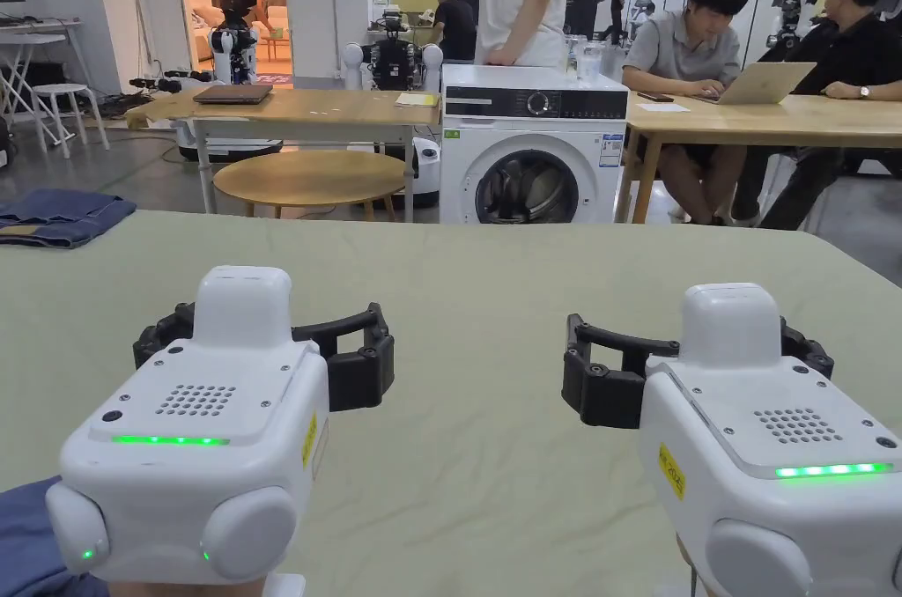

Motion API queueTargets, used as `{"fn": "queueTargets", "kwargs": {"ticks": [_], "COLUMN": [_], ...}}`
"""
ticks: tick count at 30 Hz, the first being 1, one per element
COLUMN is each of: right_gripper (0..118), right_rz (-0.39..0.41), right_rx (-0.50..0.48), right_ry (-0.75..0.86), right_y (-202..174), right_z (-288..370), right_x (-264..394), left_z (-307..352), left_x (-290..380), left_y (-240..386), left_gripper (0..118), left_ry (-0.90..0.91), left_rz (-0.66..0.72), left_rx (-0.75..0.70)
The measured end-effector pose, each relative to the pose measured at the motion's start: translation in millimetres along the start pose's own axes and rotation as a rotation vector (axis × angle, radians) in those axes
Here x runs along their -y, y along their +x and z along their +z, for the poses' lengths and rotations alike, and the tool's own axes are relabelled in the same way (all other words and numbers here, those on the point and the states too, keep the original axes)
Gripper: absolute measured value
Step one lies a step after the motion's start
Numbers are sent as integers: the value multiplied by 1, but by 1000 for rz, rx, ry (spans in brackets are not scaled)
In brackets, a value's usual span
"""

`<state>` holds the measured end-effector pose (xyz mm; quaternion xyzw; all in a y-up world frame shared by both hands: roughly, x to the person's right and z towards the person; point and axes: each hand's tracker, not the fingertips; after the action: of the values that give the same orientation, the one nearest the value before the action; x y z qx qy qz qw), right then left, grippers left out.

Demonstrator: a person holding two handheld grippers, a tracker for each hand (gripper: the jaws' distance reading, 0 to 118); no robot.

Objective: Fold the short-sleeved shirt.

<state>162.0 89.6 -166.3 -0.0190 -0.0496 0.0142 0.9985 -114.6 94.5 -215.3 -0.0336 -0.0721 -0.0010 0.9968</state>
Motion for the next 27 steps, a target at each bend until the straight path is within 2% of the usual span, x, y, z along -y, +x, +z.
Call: {"fn": "queueTargets", "kwargs": {"ticks": [13,19,24,27], "right_gripper": [118,118,118,118], "right_rz": [7,-54,-14,-52], "right_rx": [10,-10,-18,-25], "right_ry": [13,-2,-9,-27], "right_y": [-3,-2,-8,-11], "right_z": [2,-2,2,2], "right_x": [-2,-5,-9,-11], "left_z": [3,5,6,6], "left_x": [-2,-1,-3,-4], "left_y": [-8,-8,-7,-7], "left_gripper": [115,115,115,115], "left_ry": [5,9,6,9], "left_rz": [7,19,20,28], "left_rx": [-22,-21,-14,-2]}}
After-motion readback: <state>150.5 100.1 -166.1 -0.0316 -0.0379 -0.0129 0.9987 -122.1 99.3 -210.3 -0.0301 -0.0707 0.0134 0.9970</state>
